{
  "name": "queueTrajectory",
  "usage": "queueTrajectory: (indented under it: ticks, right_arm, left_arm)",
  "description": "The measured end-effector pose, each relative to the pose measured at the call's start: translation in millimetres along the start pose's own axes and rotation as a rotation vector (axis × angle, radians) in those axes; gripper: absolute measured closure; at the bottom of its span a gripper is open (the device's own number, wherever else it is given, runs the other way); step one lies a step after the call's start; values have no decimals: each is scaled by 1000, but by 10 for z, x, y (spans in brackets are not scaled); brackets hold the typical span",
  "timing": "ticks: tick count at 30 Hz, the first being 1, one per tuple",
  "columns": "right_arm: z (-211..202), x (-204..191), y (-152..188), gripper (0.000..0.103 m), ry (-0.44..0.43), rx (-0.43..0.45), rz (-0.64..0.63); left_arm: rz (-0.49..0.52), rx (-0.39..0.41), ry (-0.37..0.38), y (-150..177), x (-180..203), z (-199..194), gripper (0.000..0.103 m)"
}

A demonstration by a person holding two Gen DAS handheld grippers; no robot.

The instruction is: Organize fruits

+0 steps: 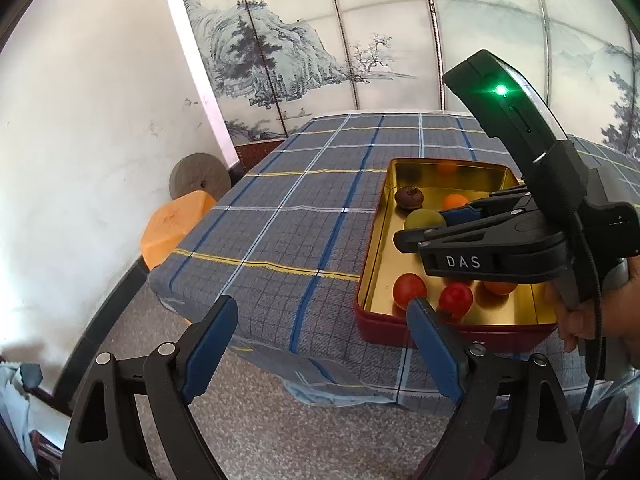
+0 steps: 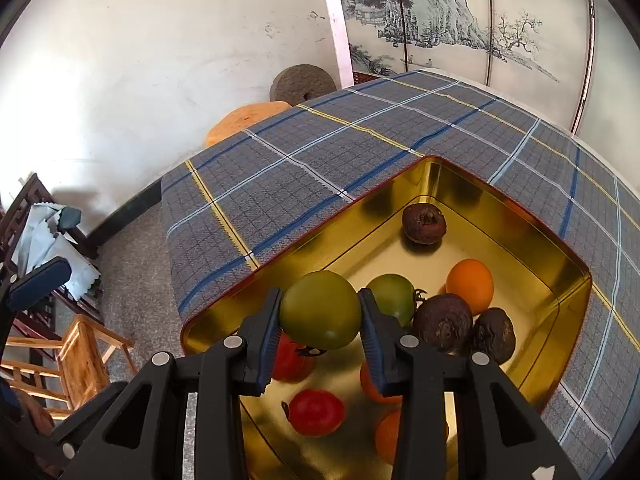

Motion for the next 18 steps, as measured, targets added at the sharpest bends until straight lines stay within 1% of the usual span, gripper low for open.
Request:
queueTrajectory:
  ticks: [2,4,5,7,9,11,13,15,18]
  right_arm:
    - [14,6,-11,67,7,3,4]
    - [0,23,-38,62,6,18,10]
    - [-17,29,-54,60,1,28,13]
    - [-105,34,-87,49,-5,62,9]
    - [-199,41,-121,48,-8,95,6]
    - [-356,33,-138,47,-18,136,4]
    - [-519,17,-134,43,-7,174,-6]
    - [-700,-1,-116,40,5,221,-18]
    - [-991,-16,-42,38,26,288,-23]
  left_arm:
    - [-9,5,2,-8,-13,-9,16]
    - [-14,8,-5,-17,-36,-30,16]
    - [-16,10,-16,-22,-46,-36,16]
    - [-23,7,-59,-33,-82,-47,16]
    - [-28,-3,-91,-45,-116,-45,16]
    - [-45,-4,-78,-66,-147,-49,16]
    - [-62,10,-66,-89,-173,-86,16]
    - [-82,37,-52,-137,-194,-151,16]
    - [-85,68,-39,-213,-183,-239,16]
Point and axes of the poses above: each gripper's, at about its wrist camera, not at the fingertips, and z roughly the way its jaws point, x to its right, y to its underside, the point moved 4 cm from there along z, roughly the way its jaws point, and after that the axes turned 8 degrees about x, right-handed, at the moved point
